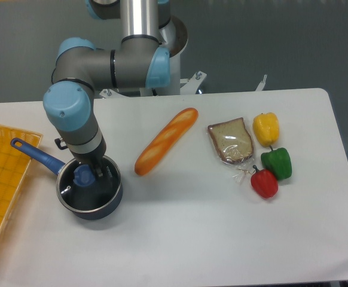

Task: Open the lid
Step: 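Close the gripper on the blue knob of the glass lid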

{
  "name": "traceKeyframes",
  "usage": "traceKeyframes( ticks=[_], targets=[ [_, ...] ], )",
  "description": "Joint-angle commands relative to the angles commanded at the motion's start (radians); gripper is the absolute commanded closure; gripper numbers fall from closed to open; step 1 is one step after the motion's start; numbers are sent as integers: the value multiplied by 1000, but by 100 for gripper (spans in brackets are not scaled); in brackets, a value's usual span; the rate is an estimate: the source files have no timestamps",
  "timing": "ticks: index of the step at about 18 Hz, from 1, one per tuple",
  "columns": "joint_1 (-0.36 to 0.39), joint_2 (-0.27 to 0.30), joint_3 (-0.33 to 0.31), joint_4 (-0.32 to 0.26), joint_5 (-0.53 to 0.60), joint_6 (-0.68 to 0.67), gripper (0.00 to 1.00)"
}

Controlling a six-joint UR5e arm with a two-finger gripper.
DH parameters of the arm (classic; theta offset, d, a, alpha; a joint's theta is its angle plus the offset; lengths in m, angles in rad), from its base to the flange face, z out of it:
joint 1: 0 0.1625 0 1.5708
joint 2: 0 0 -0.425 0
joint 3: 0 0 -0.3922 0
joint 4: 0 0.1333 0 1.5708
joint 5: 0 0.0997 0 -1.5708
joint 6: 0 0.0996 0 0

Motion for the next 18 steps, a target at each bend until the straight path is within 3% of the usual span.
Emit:
traceKeyframes(
  ticks=[9,14,18],
  targets=[
    [-26,-12,-9,2,2,-3,0],
    [-34,-21,-15,52,0,-25,0],
    [-43,-28,-17,55,2,-25,0]
  ],
)
